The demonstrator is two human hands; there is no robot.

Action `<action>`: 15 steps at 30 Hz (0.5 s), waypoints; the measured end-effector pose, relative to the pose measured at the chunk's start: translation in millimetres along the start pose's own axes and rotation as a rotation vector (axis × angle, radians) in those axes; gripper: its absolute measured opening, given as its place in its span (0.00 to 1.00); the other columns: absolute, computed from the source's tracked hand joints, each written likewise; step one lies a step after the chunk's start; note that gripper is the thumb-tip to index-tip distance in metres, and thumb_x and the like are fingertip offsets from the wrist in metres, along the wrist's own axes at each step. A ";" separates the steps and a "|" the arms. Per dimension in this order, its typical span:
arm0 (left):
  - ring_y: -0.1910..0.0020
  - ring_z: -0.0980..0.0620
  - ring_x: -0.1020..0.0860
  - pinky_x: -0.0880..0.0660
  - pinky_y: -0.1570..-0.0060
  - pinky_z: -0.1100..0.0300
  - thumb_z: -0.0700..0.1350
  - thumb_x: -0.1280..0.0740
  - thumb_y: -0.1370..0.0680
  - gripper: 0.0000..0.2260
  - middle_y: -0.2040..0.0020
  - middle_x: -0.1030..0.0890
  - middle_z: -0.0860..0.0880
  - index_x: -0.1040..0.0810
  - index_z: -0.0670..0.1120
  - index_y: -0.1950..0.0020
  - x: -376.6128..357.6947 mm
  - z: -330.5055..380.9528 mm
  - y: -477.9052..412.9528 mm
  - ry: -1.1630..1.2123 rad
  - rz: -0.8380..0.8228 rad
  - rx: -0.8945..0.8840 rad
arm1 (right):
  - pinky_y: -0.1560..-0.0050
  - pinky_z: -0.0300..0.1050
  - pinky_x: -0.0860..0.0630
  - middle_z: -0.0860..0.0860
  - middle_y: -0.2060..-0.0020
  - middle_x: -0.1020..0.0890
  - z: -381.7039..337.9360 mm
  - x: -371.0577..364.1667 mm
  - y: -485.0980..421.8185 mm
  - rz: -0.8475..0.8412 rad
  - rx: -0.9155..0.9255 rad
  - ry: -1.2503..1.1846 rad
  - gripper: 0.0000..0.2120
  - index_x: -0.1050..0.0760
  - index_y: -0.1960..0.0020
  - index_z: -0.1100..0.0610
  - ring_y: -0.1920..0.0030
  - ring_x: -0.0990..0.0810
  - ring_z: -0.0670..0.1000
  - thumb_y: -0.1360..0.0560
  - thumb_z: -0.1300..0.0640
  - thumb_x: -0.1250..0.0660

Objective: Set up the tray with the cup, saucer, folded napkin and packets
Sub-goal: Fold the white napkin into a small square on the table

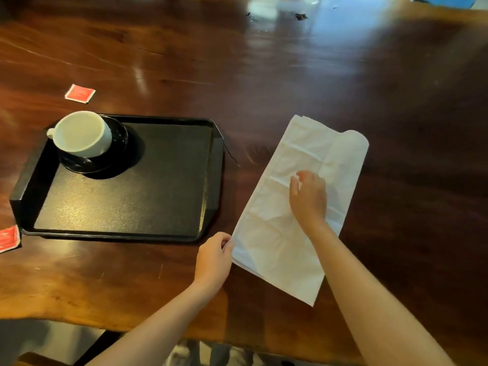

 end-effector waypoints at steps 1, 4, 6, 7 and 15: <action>0.52 0.57 0.25 0.30 0.56 0.68 0.44 0.38 0.21 0.08 0.51 0.22 0.53 0.23 0.46 0.43 -0.2 -1.6 -0.9 -0.001 0.001 -0.003 | 0.45 0.51 0.28 0.58 0.47 0.21 -5.1 0.8 -30.1 -0.003 0.030 -0.009 0.13 0.25 0.42 0.62 0.44 0.26 0.58 0.21 0.56 0.42; 0.54 0.59 0.25 0.32 0.61 0.74 0.44 0.38 0.21 0.07 0.54 0.23 0.56 0.22 0.48 0.45 -2.4 -5.5 -3.6 -0.007 0.007 -0.018 | 0.42 0.51 0.30 0.58 0.41 0.23 -15.5 -1.7 -111.8 -0.048 0.071 0.058 0.15 0.26 0.39 0.62 0.39 0.28 0.58 0.21 0.57 0.42; 0.56 0.61 0.25 0.32 0.61 0.74 0.44 0.38 0.21 0.07 0.54 0.23 0.56 0.22 0.49 0.46 -3.5 -7.1 -5.2 -0.009 0.005 -0.015 | 0.39 0.51 0.32 0.59 0.38 0.25 -16.9 -6.7 -152.2 -0.081 0.082 0.163 0.16 0.28 0.36 0.61 0.36 0.31 0.59 0.21 0.57 0.43; 0.56 0.61 0.25 0.31 0.61 0.74 0.44 0.38 0.21 0.07 0.55 0.23 0.56 0.22 0.49 0.46 -3.5 -7.7 -5.4 -0.014 0.007 -0.016 | 0.39 0.51 0.32 0.59 0.37 0.26 -15.6 -9.2 -166.4 -0.091 0.075 0.217 0.16 0.29 0.35 0.61 0.36 0.32 0.60 0.21 0.58 0.43; 0.54 0.61 0.26 0.32 0.59 0.75 0.45 0.37 0.21 0.07 0.54 0.24 0.57 0.22 0.49 0.46 -2.6 -3.7 -3.1 -0.042 0.011 -0.021 | 0.40 0.53 0.32 0.61 0.39 0.30 1.1 -20.6 -203.3 -0.054 -0.007 0.171 0.13 0.27 0.40 0.61 0.40 0.28 0.63 0.22 0.62 0.43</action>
Point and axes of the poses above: each hand's wrist, its own y-axis away from the middle knuckle, its own x-axis out of the back of the hand, z = x × y, the point moved 4 cm from there along -y, towards the middle knuckle
